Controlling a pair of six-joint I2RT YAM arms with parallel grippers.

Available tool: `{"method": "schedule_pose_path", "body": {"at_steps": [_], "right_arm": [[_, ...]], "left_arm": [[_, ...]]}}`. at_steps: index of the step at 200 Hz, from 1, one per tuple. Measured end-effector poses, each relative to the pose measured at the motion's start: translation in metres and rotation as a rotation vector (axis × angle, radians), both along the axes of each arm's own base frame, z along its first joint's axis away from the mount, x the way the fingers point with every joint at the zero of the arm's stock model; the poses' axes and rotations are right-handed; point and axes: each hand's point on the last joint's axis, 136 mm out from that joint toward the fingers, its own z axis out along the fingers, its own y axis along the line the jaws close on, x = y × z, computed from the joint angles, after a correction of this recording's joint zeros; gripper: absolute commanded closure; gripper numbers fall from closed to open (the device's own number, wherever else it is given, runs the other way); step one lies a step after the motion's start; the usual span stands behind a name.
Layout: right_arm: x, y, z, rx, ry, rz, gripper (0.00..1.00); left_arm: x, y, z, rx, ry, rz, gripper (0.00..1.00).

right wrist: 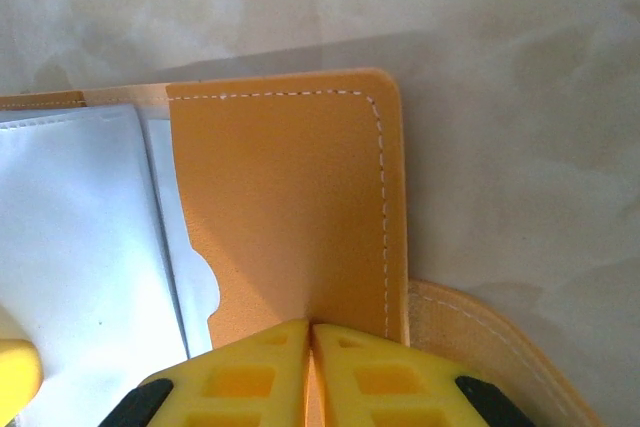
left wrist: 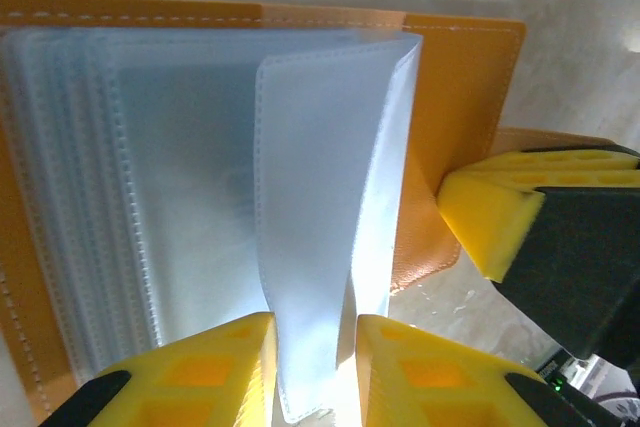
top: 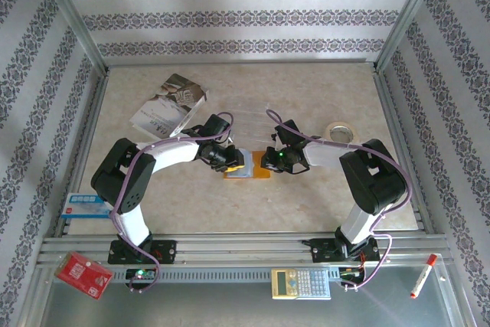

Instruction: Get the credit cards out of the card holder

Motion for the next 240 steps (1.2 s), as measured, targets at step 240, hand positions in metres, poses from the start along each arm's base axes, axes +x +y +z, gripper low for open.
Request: {"method": "schedule_pose_path", "body": {"at_steps": [240], "right_arm": [[0.002,-0.012,0.055,0.064,-0.176,-0.049,0.75]], "left_arm": [[0.042,-0.029,0.021,-0.073,-0.121,-0.008,0.58]]}}
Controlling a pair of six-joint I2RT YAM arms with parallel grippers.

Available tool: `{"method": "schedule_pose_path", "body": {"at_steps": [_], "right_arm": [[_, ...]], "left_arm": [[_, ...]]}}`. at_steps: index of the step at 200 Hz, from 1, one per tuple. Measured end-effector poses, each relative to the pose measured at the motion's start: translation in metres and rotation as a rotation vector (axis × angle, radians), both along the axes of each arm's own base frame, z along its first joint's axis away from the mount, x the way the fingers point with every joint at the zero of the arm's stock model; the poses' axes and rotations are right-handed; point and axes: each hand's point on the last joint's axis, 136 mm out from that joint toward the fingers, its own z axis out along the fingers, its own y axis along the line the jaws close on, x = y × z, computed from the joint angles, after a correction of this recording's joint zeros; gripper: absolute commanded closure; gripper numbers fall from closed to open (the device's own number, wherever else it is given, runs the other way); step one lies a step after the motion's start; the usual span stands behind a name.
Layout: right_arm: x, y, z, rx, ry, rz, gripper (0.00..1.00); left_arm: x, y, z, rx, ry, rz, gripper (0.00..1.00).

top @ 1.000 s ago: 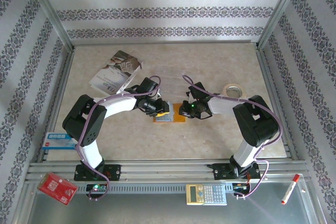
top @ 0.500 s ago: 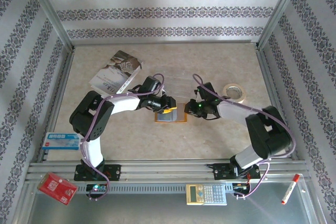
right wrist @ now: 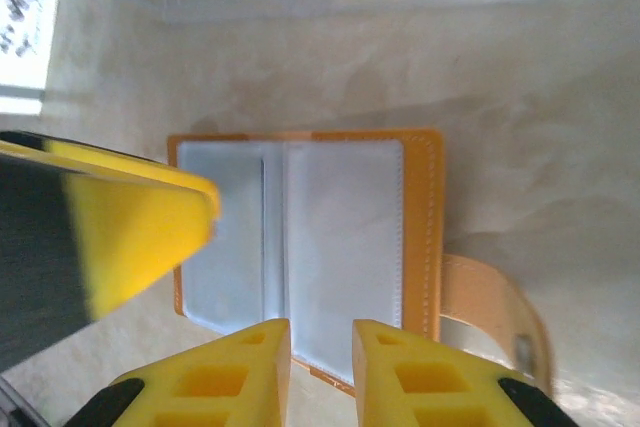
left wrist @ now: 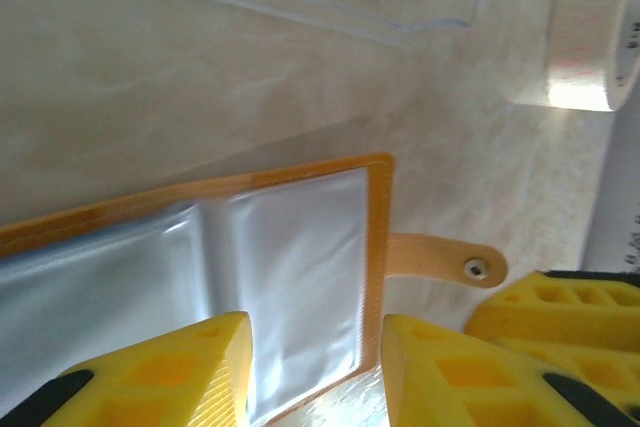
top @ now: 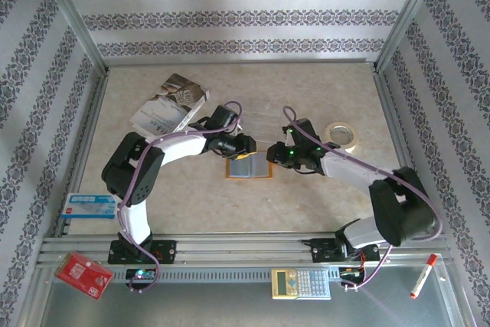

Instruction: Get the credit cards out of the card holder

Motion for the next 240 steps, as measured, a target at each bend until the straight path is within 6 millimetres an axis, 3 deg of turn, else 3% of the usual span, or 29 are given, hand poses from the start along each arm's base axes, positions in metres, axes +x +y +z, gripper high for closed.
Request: {"method": "schedule_pose_path", "body": {"at_steps": [19,42,93,146,240], "right_arm": [[-0.003,0.015,-0.017,-0.017,0.055,0.043,0.75],[-0.002,0.025,-0.028,-0.033,0.090,0.064,0.74],[-0.004,0.022,-0.050,-0.070,0.155,0.058,0.74],[-0.002,0.023,-0.049,-0.071,0.161,0.060,0.74],[-0.002,0.023,-0.049,-0.072,0.162,0.060,0.74]], "left_arm": [[-0.004,0.015,0.008,0.060,-0.015,0.012,0.50],[-0.009,0.027,0.012,0.108,-0.015,0.031,0.47],[-0.025,0.040,-0.011,0.167,0.059,0.039,0.45],[-0.029,0.040,-0.017,0.169,0.086,0.040,0.53],[-0.031,0.038,-0.030,0.174,0.121,0.034,0.52]]}}
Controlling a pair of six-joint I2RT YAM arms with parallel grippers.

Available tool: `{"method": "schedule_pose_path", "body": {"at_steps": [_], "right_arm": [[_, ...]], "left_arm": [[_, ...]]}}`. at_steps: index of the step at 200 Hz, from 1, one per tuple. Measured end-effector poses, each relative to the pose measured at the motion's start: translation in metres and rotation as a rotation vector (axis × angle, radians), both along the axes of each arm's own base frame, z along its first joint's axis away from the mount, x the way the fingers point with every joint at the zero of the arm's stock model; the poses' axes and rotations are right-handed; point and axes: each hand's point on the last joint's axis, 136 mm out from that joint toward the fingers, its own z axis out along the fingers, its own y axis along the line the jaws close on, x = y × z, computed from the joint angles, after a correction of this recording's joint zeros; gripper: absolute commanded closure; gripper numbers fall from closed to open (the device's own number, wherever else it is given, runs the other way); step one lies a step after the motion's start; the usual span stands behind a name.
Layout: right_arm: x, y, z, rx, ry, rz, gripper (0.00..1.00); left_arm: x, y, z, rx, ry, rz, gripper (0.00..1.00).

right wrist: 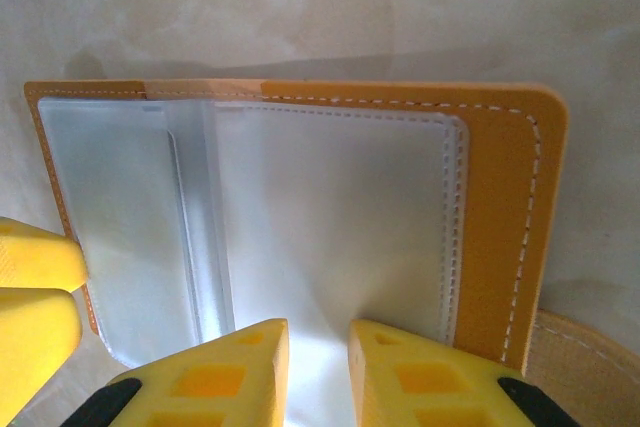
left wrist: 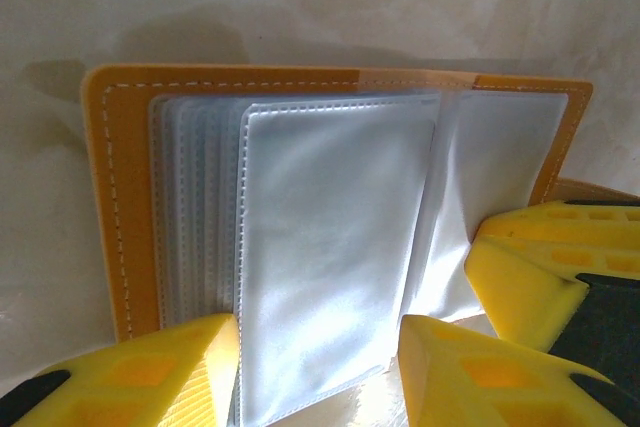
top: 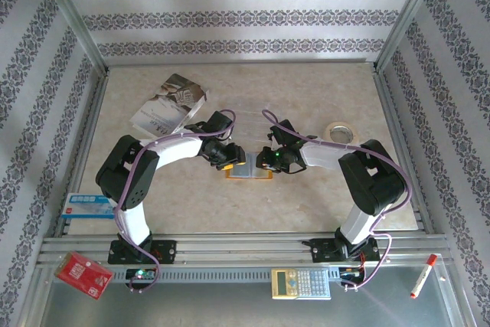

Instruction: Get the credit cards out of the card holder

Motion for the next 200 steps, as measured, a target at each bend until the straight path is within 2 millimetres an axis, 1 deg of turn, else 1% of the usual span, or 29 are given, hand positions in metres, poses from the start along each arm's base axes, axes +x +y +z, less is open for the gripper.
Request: {"method": "schedule_pose_path", "body": {"at_steps": [31,71,119,179,200], "right_arm": [[0.001,-0.001,-0.001,-0.001,0.002,-0.004,0.74],[0.000,-0.001,-0.001,0.003,0.008,-0.003,0.74],[0.002,-0.003,-0.001,0.003,0.009,-0.009,0.74],[0.003,-0.004,-0.001,0.008,0.010,-0.013,0.74],[0.004,-0.005,0.000,0.017,0.010,-0.018,0.74]], "left_arm": [[0.000,-0.006,-0.001,-0.030,0.012,-0.006,0.53],[0.000,-0.013,0.000,-0.064,0.023,-0.019,0.57],[0.000,-0.022,0.003,-0.112,0.028,-0.040,0.56],[0.004,-0.037,0.015,-0.201,0.007,-0.067,0.54],[0.008,-0.045,0.023,-0.257,-0.005,-0.065,0.54]]}}
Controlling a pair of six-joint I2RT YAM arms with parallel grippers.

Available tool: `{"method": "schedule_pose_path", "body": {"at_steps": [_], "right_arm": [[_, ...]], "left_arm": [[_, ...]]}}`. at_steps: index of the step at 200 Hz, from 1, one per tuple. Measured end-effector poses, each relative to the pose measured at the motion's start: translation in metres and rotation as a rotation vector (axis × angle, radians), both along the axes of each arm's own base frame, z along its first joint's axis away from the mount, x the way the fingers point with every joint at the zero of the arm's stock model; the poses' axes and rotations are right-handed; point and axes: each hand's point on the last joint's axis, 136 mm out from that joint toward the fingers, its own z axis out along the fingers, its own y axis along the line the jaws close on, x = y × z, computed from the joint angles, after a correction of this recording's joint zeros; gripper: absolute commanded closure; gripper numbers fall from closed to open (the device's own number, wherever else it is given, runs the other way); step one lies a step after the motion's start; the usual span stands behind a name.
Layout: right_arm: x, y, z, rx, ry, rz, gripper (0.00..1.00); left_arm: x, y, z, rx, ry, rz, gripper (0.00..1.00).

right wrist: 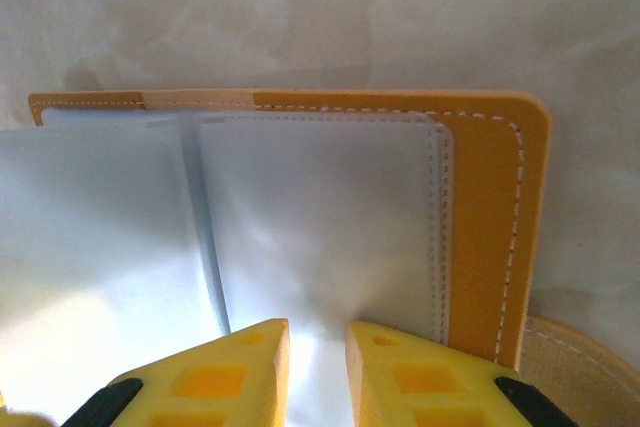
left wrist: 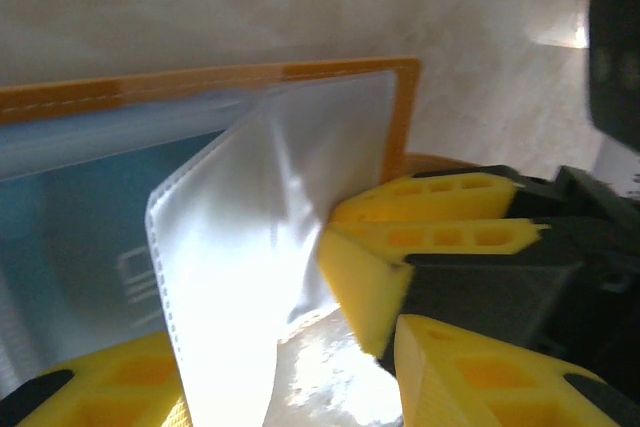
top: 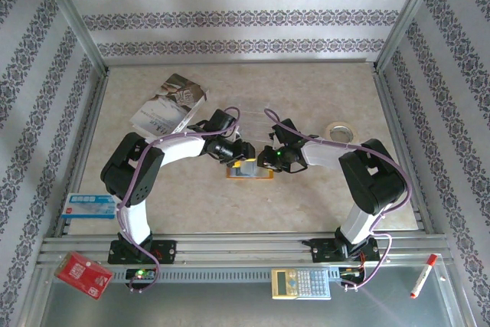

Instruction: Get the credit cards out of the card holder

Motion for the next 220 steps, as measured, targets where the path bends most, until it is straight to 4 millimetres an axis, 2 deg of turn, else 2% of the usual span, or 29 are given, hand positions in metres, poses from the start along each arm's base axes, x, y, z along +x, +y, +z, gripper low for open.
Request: {"method": "schedule_pose_path", "body": {"at_steps": [40,74,95,108,135,168,191,220], "right_arm": [[-0.001,-0.020,0.014,0.022,-0.052,-0.065,0.72],[0.006,-0.049,0.036,0.073,-0.158,-0.181,0.69],[0.007,-0.063,0.048,0.082,-0.218,-0.232,0.65],[0.008,-0.064,0.059,0.094,-0.256,-0.237,0.62],[0.013,-0.059,0.073,0.126,-0.298,-0.214,0.62],[0.018,-0.036,0.070,0.154,-0.261,-0.136,0.62],[0.015,-0.007,0.066,0.183,-0.220,-0.050,0.68],[0.014,0.018,0.054,0.205,-0.173,0.015,0.76]], "left_arm": [[0.006,-0.026,0.017,-0.117,-0.029,-0.007,0.54],[0.004,-0.045,0.003,-0.125,-0.004,-0.031,0.55],[0.004,-0.048,-0.004,-0.116,0.012,-0.031,0.55],[0.005,-0.047,-0.004,-0.111,0.009,-0.026,0.55],[0.012,-0.034,0.010,-0.102,-0.032,0.017,0.58],[0.021,0.010,0.032,-0.053,-0.098,0.122,0.64],[0.019,0.038,0.021,0.044,-0.093,0.175,0.70],[0.007,0.052,0.000,0.129,-0.047,0.180,0.77]]}}
